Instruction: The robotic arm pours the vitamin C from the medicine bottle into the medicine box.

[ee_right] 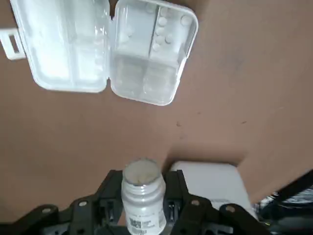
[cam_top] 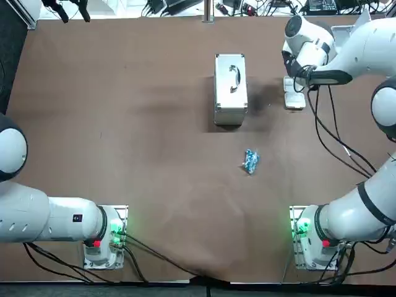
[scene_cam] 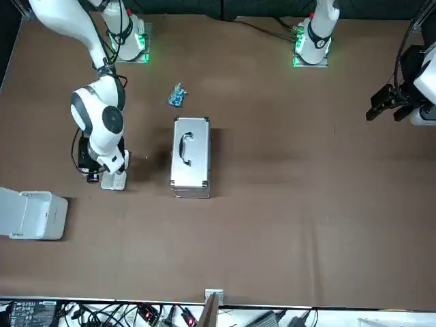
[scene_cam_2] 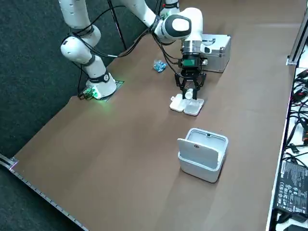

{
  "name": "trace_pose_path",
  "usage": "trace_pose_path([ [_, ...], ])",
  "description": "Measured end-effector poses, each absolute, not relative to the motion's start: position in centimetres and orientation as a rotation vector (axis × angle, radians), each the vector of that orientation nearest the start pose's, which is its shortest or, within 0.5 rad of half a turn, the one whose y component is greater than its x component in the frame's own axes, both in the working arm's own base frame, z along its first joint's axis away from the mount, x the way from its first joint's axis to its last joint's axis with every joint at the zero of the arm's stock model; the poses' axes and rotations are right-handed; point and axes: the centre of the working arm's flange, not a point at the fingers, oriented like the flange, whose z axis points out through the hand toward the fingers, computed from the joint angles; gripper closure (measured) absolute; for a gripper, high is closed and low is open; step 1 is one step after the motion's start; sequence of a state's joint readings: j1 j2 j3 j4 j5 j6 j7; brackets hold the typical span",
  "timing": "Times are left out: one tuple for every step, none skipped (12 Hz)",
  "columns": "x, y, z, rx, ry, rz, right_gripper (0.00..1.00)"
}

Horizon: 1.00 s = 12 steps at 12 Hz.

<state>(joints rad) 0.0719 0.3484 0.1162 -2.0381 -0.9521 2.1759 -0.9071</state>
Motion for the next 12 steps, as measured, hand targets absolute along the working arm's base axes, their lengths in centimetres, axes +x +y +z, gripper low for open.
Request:
trace_pose_path([
  [58.1,7.4,26.8,1.675,1.916,-0.524,0.56],
  [58.3,7.0,27.0,1.72,1.905,-0.513,0.56],
  [58.6,6.7,27.3,1.769,1.894,-0.496,0.56],
  [58.7,6.5,27.5,1.82,1.883,-0.478,0.56],
  [58.9,6.2,27.7,1.882,1.869,-0.461,0.56],
  [59.0,5.7,27.9,1.956,1.856,-0.445,0.56],
  [59.2,5.2,28.3,2.028,1.847,-0.424,0.56],
  [59.3,4.5,28.8,2.082,1.847,-0.399,0.56],
  [59.5,3.9,29.3,2.128,1.847,-0.372,0.56],
  [59.5,3.4,29.8,2.175,1.843,-0.346,0.56],
  [59.5,2.3,30.6,2.271,1.839,-0.298,0.56],
  [59.5,1.5,30.9,2.324,1.842,-0.271,0.56],
])
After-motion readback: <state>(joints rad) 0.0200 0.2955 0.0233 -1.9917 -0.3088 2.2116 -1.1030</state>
